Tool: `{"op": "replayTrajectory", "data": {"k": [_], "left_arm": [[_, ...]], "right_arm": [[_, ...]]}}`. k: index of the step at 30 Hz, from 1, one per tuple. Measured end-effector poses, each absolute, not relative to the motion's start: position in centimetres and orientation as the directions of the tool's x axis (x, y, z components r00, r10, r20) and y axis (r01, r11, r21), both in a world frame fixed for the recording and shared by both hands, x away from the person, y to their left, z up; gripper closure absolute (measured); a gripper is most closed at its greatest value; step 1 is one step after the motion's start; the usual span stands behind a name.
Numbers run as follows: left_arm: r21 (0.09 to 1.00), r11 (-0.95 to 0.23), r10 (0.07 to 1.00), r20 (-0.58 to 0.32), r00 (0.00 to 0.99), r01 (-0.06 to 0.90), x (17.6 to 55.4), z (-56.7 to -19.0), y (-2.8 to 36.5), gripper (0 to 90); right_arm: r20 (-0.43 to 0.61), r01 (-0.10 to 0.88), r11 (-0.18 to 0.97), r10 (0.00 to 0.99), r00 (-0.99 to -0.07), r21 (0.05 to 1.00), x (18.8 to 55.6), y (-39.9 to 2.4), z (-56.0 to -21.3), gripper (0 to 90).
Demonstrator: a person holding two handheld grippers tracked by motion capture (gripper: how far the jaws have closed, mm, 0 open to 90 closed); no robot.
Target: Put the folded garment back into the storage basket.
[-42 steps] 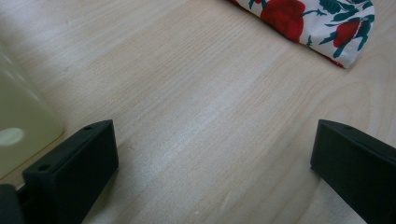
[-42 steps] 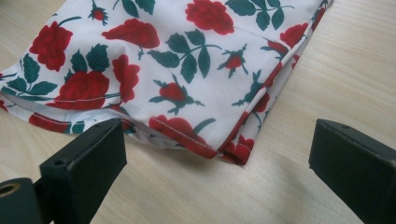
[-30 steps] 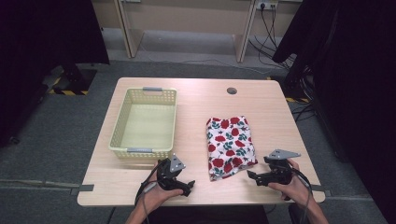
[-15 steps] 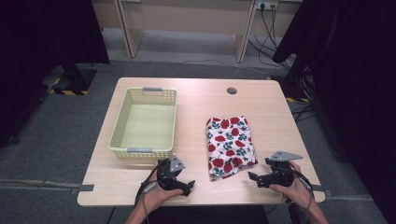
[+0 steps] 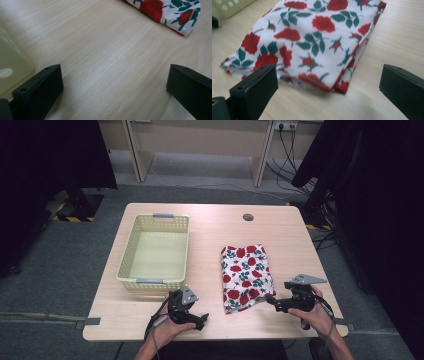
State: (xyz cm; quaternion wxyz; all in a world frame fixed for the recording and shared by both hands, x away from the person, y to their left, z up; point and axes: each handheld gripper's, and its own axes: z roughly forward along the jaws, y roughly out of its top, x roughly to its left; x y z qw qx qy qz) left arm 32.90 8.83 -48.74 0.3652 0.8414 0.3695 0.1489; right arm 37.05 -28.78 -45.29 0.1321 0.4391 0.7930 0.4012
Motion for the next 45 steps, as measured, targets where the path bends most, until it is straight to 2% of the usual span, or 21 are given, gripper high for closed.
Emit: {"op": "replayTrajectory", "data": {"k": [14, 24, 30, 32, 35, 40, 45], "left_arm": [[0.725, -0.459, 0.732, -0.02, 0.681, 0.514, 32.8, -48.7, 8.9, 0.0], [0.724, -0.459, 0.732, -0.02, 0.681, 0.514, 32.8, -48.7, 8.9, 0.0], [0.724, -0.459, 0.731, -0.02, 0.682, 0.514, 32.8, -48.7, 8.9, 0.0], [0.724, -0.459, 0.731, -0.02, 0.682, 0.514, 32.8, -48.7, 8.9, 0.0], [0.724, -0.459, 0.731, -0.02, 0.682, 0.514, 32.8, -48.7, 8.9, 0.0], [0.725, -0.458, 0.731, -0.021, 0.682, 0.514, 32.8, -48.8, 8.9, 0.0], [0.725, -0.459, 0.731, -0.02, 0.682, 0.514, 32.8, -48.8, 8.9, 0.0]], "right_arm": [[0.128, 0.648, 0.3, 0.84, -0.527, 0.7, 43.1, -25.7, -45.6, 2.1], [0.168, 0.698, 0.26, 0.86, -0.481, 0.668, 46.5, -23.9, -46.0, 1.9], [0.139, 0.711, 0.309, 0.857, -0.496, 0.632, 47.1, -22.5, -46.8, 0.3], [0.07, 0.678, 0.377, 0.843, -0.534, 0.631, 46.9, -22.0, -47.1, 0.3], [0.038, 0.668, 0.398, 0.842, -0.538, 0.629, 46.8, -21.7, -47.3, 0.4], [0.032, 0.658, 0.407, 0.836, -0.548, 0.633, 46.6, -21.7, -47.1, 7.1], [0.035, 0.656, 0.414, 0.829, -0.558, 0.631, 46.6, -21.7, -47.1, 4.7]]}}
